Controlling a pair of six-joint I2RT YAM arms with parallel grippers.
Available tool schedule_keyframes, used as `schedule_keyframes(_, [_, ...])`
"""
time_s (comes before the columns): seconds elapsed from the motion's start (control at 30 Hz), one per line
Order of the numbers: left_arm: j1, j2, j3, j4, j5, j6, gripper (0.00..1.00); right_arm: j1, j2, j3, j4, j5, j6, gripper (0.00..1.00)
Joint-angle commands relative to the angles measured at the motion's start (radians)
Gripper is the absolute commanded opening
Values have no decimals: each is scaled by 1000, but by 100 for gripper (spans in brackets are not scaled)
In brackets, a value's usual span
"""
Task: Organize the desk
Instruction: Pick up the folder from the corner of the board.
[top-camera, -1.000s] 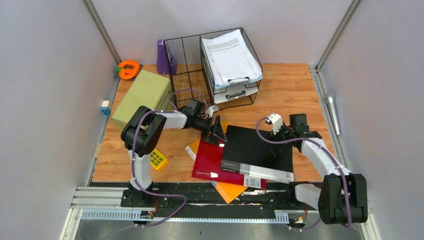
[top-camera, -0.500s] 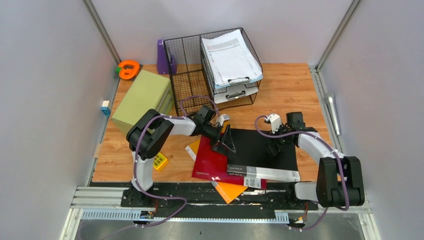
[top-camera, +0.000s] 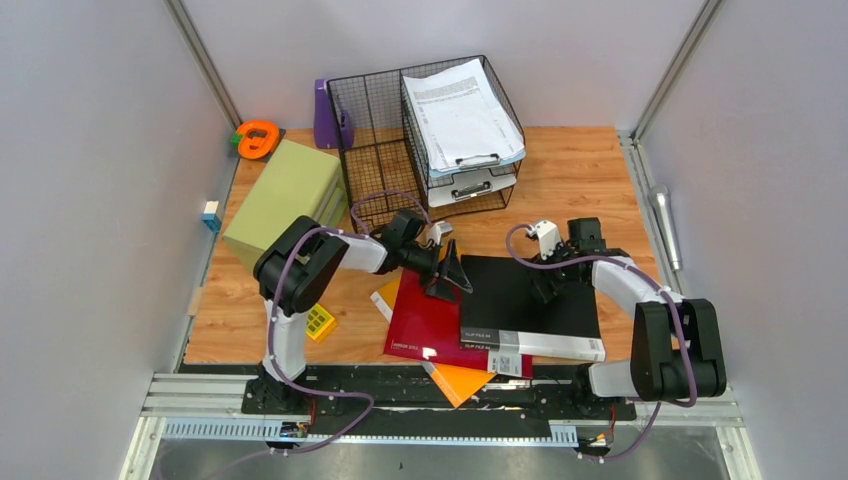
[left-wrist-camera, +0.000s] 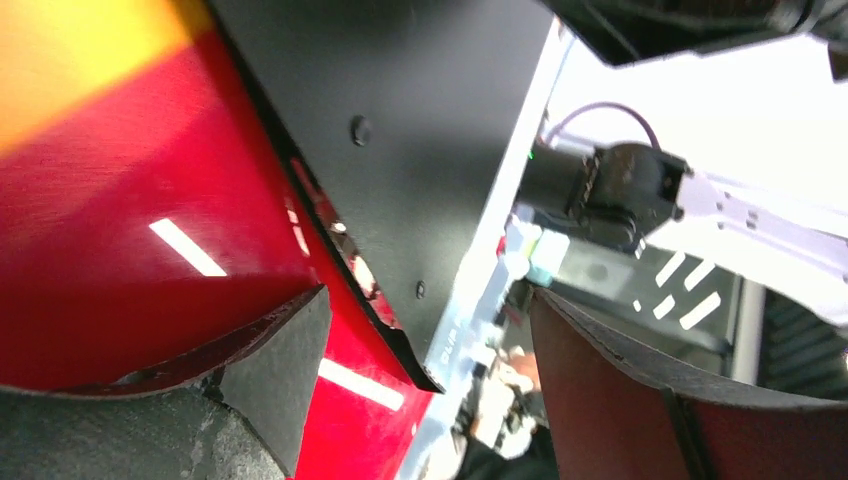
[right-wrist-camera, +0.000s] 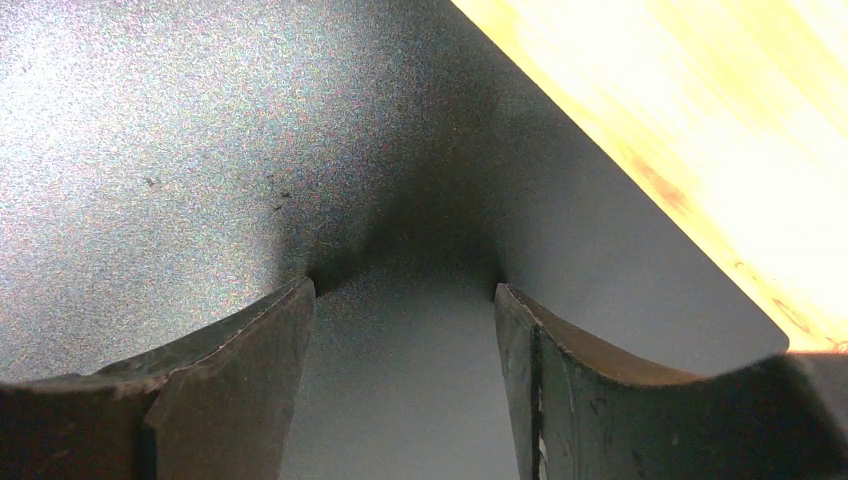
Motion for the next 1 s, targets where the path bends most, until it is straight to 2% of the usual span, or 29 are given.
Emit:
schedule_keyframes(0.0, [45,-82,-15,-89,-277,102,82,7,43,-24,-59,22,30,66])
schedule_keyframes(0.17, [50,-87,17,-145,-359,121,83,7,45,-23,-60,25,32,66])
schedule_keyframes(0.57, [-34,48,84,-72,-262,30,82,7,78,-15,-60,25,37,65])
schedule_keyframes(0.77, [-45,128,96,122,-174,-83,81,18,107,-14,-61,32,38,63])
schedule_keyframes(0.83, [-44,140,77,269,-157,-146,79,23,113,-14,-61,34,38,63])
schedule_keyframes(0.97, [-43,152,55,406,-145,-230,71,31,124,-11,-61,38,40,62])
